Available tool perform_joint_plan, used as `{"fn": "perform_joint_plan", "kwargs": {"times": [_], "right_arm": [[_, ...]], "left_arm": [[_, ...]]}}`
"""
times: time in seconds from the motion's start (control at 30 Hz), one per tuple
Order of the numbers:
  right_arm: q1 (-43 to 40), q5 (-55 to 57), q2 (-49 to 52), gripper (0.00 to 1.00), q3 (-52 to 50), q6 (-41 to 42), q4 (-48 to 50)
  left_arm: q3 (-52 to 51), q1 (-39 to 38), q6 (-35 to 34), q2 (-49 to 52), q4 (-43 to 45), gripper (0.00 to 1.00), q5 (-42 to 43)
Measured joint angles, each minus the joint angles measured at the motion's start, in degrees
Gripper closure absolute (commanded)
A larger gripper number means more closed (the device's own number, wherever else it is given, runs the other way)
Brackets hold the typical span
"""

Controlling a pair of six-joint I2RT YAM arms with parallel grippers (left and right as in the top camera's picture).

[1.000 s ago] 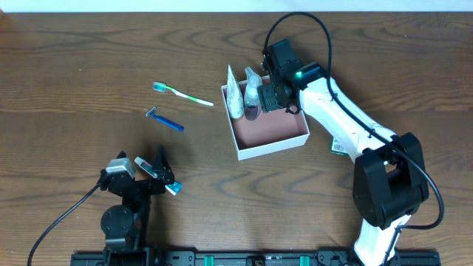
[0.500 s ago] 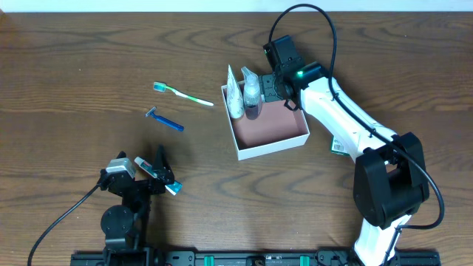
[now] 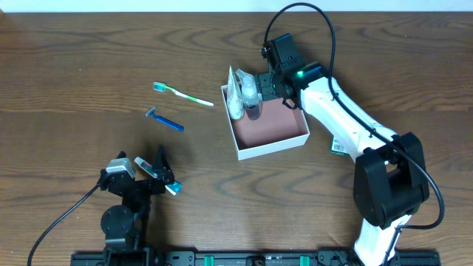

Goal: Pack container

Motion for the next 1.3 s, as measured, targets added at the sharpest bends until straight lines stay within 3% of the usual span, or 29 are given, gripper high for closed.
{"fn": "perform_joint_plan", "kwargs": {"times": [0.23,0.37,0.5,0.73,1.3], "right_arm": [[-3.0,-0.7,0.0,0.14,0.0,-2.8,-1.3],[-5.6,-3.0,0.0,0.13,0.0,-5.2,-5.8],[-6.6,-5.5,-0.2,0.14,0.0,-6.7,-11.1],[-6.5,-7.4,-0.3,0.29,0.0,-6.0,-19.2],[-6.9,-7.3,-0.3,0.26,0.0,-2.7,-35.3]], "left_arm": [[0.0,0.0,0.0,0.0,0.0,0.02,0.0],[0.0,0.0,0.0,0.0,0.0,0.02,0.0],[0.0,0.0,0.0,0.0,0.0,0.02,0.0],[0.0,0.0,0.0,0.0,0.0,0.02,0.0],[0.0,0.0,0.0,0.0,0.0,0.02,0.0]]}}
